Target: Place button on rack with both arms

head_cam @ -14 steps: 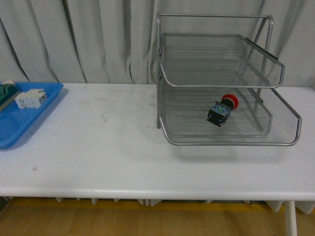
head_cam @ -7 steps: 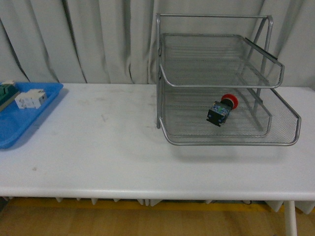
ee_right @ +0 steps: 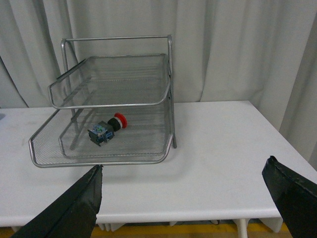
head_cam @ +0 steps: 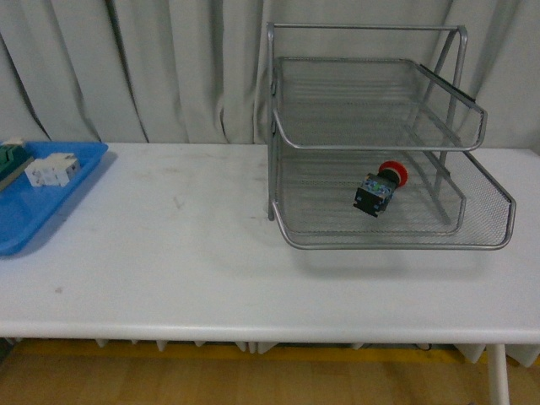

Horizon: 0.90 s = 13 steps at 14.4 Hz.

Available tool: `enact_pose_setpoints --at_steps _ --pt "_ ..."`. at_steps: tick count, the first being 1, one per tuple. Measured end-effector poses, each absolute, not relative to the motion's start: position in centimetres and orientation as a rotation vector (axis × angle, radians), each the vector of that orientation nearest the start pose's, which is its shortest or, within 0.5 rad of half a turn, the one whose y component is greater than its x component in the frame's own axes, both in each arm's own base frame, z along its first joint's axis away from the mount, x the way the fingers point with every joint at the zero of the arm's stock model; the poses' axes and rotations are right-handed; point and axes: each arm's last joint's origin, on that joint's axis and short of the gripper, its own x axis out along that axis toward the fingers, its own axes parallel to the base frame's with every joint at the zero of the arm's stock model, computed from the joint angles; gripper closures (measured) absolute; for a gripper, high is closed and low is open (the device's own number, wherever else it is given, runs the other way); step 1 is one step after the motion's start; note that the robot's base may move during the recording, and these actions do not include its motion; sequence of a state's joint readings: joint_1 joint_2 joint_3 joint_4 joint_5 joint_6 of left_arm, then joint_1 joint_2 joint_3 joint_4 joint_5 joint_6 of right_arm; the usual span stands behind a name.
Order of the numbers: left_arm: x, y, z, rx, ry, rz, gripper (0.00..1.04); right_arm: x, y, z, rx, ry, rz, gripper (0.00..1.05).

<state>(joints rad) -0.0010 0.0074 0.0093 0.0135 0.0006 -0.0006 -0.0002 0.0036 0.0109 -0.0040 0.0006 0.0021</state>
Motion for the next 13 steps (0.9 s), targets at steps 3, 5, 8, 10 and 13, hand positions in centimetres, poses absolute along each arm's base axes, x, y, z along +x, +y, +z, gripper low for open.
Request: enact_pose_setpoints --at_steps 3,5,8,10,13 --pt "9.8 0.0 16.6 -0.001 0.004 -0.001 0.89 9.7 0.0 16.7 0.002 -0.004 -0.001 0.06" --pt "9.8 0.0 16.6 -0.001 0.003 -0.001 0.51 9.7 0.0 16.7 0.002 -0.004 0.000 0.06" --pt "9.8 0.0 16.6 -0.001 0.002 -0.001 0.10 9.7 0.0 16.5 0.028 0.052 0.030 0.06" --pt "9.8 0.0 16.6 0.000 0.002 -0.001 0.07 11.0 -0.1 17.9 0.147 0.106 0.082 0.06" --pt "9.8 0.0 16.6 0.000 0.002 -0.001 0.07 17.6 -0.1 23.3 0.208 0.008 0.100 0.06"
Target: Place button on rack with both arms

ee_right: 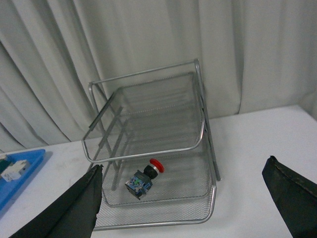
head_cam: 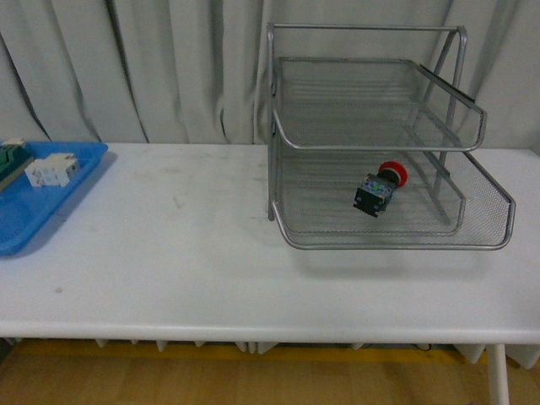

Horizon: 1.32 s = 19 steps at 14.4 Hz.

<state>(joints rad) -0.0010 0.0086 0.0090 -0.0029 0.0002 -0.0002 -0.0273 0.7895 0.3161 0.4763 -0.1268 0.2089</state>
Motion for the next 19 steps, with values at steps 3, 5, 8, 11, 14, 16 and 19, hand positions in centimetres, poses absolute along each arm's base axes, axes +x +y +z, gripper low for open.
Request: enact_pose_setpoints --at_steps 3,5,8,11,14,16,19 --pt "9.8 0.0 16.6 0.000 0.003 -0.001 0.07 25.7 0.6 23.0 0.288 0.271 0.084 0.06" --pt "9.8 0.0 16.6 0.000 0.002 -0.001 0.07 29.9 2.2 22.3 0.284 0.449 0.119 0.06" --pt "9.8 0.0 16.6 0.000 0.002 -0.001 0.07 31.8 4.1 20.5 0.199 0.613 0.152 0.35" --pt "9.8 0.0 16.6 0.000 0.002 -0.001 0.07 32.3 5.5 19.0 0.158 0.716 0.213 0.68" --pt "9.8 0.0 16.6 0.000 0.002 -0.001 0.07 32.4 7.1 16.4 0.069 0.834 0.292 1.03" --pt "9.8 0.0 16.6 0.000 0.002 -0.001 0.07 32.4 7.6 15.0 0.019 0.867 0.308 1.03" --pt "9.8 0.0 16.6 0.000 0.002 -0.001 0.07 32.9 8.1 12.6 -0.016 0.929 0.308 1.03"
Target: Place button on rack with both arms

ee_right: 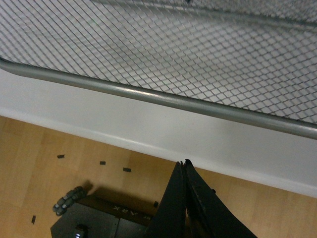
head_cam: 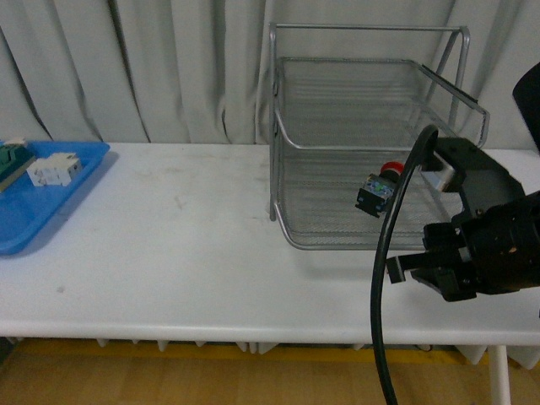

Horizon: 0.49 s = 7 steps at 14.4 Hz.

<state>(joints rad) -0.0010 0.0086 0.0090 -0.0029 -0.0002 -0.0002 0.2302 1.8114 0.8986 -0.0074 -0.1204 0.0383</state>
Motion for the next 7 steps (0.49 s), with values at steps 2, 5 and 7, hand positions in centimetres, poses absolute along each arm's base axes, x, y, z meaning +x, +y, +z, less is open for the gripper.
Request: enact_pose_setpoints --at_steps 2,5,7 --pt "9.8 0.0 16.6 0.000 0.002 -0.001 0.07 33.8 8.2 11.5 -0.026 0.957 0.307 1.03" --pt "9.8 0.0 16.6 0.000 0.003 -0.001 0.07 36.0 7.9 11.4 -0.059 0.934 0.285 1.03" --pt "9.8 0.0 16.6 0.000 0.002 -0.001 0.07 37.0 7.3 10.8 -0.092 0.940 0.271 1.03"
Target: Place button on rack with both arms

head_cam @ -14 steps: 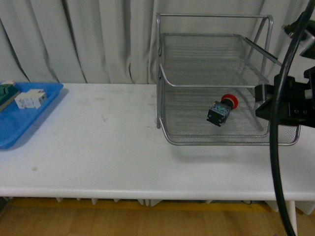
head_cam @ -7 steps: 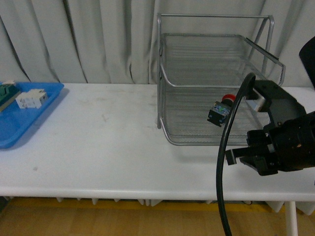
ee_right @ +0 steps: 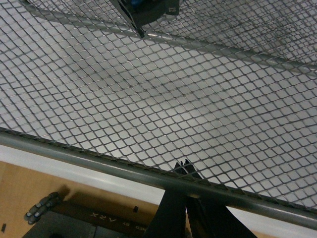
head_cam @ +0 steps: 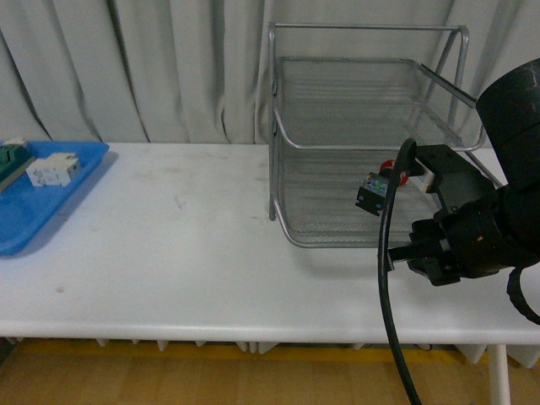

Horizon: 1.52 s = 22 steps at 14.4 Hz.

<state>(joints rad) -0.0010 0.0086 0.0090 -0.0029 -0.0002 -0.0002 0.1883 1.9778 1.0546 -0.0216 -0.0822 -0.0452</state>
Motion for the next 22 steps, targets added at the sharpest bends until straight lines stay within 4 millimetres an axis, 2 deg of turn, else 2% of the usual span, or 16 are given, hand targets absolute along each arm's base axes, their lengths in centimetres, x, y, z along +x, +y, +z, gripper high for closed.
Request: enact_pose_setpoints --at_steps 2,4,6,8,10,14,17,19,22 --pt "9.8 0.0 16.6 0.000 0.002 -0.001 0.07 38.5 6.9 11.1 -0.119 0.920 0.266 1.03" --pt "9.8 0.0 16.6 0.000 0.002 -0.001 0.07 40.5 6.7 12.5 -0.131 0.860 0.258 1.03" --pt "9.8 0.0 16.6 0.000 0.002 -0.001 0.07 42.0 6.7 12.5 -0.149 0.824 0.232 1.03" --pt "9.8 0.0 16.6 0.000 0.002 -0.001 0.07 42.7 6.4 12.1 -0.159 0.817 0.206 1.03" --pt "9.8 0.0 16.6 0.000 0.003 -0.001 0.07 43.2 5.6 12.6 -0.161 0.784 0.163 1.03" --pt "9.8 0.0 16.6 0.000 0.003 -0.001 0.07 43.2 5.1 12.5 -0.151 0.766 0.144 1.03" --pt "9.8 0.0 16.6 0.000 0.003 -0.001 0.07 40.8 4.8 12.3 -0.104 0.805 0.165 1.03" --pt "9.8 0.0 16.6 0.000 0.003 -0.001 0.07 38.6 4.1 13.7 -0.052 0.760 0.186 1.03" --pt "9.8 0.0 16.6 0.000 0.003 -0.001 0.07 31.1 0.9 16.2 0.051 0.572 0.224 1.03"
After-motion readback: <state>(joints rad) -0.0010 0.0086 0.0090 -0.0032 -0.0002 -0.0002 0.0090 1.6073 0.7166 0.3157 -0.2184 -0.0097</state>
